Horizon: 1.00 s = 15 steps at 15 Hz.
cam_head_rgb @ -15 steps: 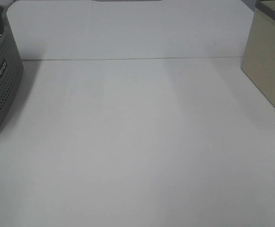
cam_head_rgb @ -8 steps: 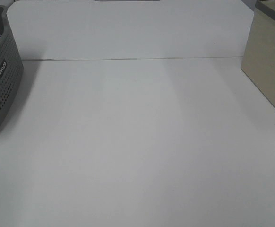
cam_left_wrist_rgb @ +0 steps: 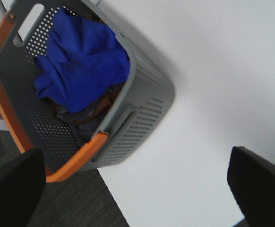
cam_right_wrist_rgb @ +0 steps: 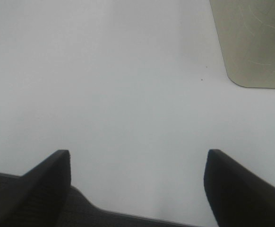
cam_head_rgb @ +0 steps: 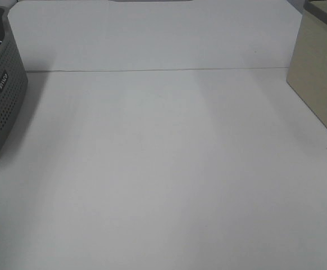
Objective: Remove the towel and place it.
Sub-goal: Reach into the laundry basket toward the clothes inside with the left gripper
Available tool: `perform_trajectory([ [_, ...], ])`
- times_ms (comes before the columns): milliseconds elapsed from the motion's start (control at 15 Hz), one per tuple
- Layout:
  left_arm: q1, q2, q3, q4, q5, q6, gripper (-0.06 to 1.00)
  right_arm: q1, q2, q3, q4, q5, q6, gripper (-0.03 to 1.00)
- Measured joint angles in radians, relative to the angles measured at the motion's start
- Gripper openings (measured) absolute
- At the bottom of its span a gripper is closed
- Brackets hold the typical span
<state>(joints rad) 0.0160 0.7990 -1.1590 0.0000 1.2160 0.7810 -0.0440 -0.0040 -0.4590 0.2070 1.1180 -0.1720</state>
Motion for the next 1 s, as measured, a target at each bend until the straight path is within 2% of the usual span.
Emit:
perform_trajectory([
  [133, 0.0, 0.123, -0.117, 0.0, 0.0, 0.027, 0.99, 0.0, 0.0, 0.0, 0.0, 0.0, 0.0, 0.76],
  [333, 0.0, 0.354, -0.309, 0.007, 0.0, 0.119, 0.99, 0.0, 0.0, 0.0, 0.0, 0.0, 0.0, 0.76],
  [533, 0.011, 0.585, -0.463, 0.095, 0.0, 0.159, 0.99, 0.0, 0.0, 0.0, 0.0, 0.0, 0.0, 0.76],
  [667, 0.051, 0.725, -0.558, 0.11, -0.002, 0.194, 0.99, 0.0, 0.0, 0.0, 0.0, 0.0, 0.0, 0.76],
  [733, 0.083, 0.821, -0.607, 0.113, -0.002, 0.247, 0.99, 0.0, 0.0, 0.0, 0.0, 0.0, 0.0, 0.76],
  [867, 0.141, 0.929, -0.637, 0.117, -0.011, 0.344, 0.99, 0.0, 0.0, 0.0, 0.0, 0.0, 0.0, 0.76],
  [1000, 0.184, 1.025, -0.637, 0.121, -0.081, 0.428, 0.99, 0.0, 0.0, 0.0, 0.0, 0.0, 0.0, 0.76],
])
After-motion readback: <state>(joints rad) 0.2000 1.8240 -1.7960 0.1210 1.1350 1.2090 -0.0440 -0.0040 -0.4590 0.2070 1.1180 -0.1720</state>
